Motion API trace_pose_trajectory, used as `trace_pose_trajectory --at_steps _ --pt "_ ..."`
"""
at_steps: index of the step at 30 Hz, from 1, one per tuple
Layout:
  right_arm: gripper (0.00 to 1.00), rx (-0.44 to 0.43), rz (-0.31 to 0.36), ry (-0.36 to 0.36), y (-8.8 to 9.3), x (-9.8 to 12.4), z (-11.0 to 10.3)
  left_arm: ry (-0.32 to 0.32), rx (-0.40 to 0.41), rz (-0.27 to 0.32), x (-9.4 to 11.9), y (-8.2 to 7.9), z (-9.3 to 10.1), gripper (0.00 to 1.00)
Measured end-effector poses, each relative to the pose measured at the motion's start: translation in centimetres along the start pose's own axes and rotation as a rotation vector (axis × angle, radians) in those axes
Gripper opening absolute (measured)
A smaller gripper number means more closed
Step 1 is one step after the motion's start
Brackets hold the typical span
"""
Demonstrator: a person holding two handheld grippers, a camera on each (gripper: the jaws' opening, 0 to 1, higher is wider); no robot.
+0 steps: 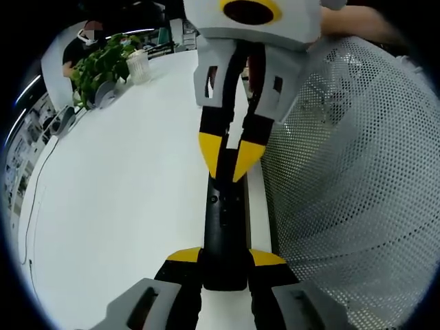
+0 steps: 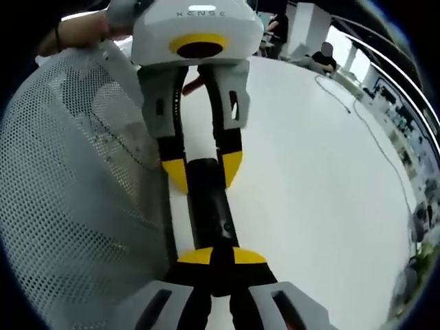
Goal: Press the specified remote control buttons in sequence, fully releasing each button before pressing the next.
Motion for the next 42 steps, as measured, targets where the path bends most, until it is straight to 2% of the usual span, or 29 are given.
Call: trace_pose_trajectory --at_steps 5,10,12,18,22,27,30,42 --pt "0.03 0.004 0.011 -0.011 -0.19 -0.09 -0.06 0.0 0.001 0.002 0.01 0.01 0.01 0.25" --pt "0.02 0.06 0.004 -0.013 -0.24 -0.18 -0.26 0.0 -0.001 0.001 0.02 0.01 -0.01 0.25" --pt "0.02 0.033 -0.026 -0.023 -0.2 -0.26 -0.17 0.001 -0.001 0.0 0.02 0.01 -0.01 0.25" --pt "0.02 0.022 -0.035 -0.011 -0.19 -0.25 -0.16 0.0 -0.001 0.001 0.02 0.02 0.0 0.25" --pt "0.02 -0.01 0.024 0.017 -0.04 -0.05 -0.16 -0.002 0.001 0.004 0.02 0.01 0.0 0.25" --pt "0.02 -0.025 0.014 0.008 -0.28 -0.19 0.0 -0.005 0.004 0.009 0.02 0.01 0.01 0.25" --pt "0.02 0.015 0.021 0.013 -0.35 -0.2 -0.17 -0.006 0.005 0.012 0.03 0.01 0.0 0.25" --pt "0.0 0.04 0.027 0.013 -0.77 -0.35 -0.22 -0.004 0.007 0.014 0.01 0.01 0.01 0.25"
Point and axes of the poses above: the point that each gripper's makers call its tool centre point, and the gripper's own axes: x roughly backward along the fingers, z roughly to its right, y roughly out of its underside, the point moved 1 cm from there along x, roughly backward along the fingers, and after that the axes turned 14 degrees about y, right-handed, at the moved point
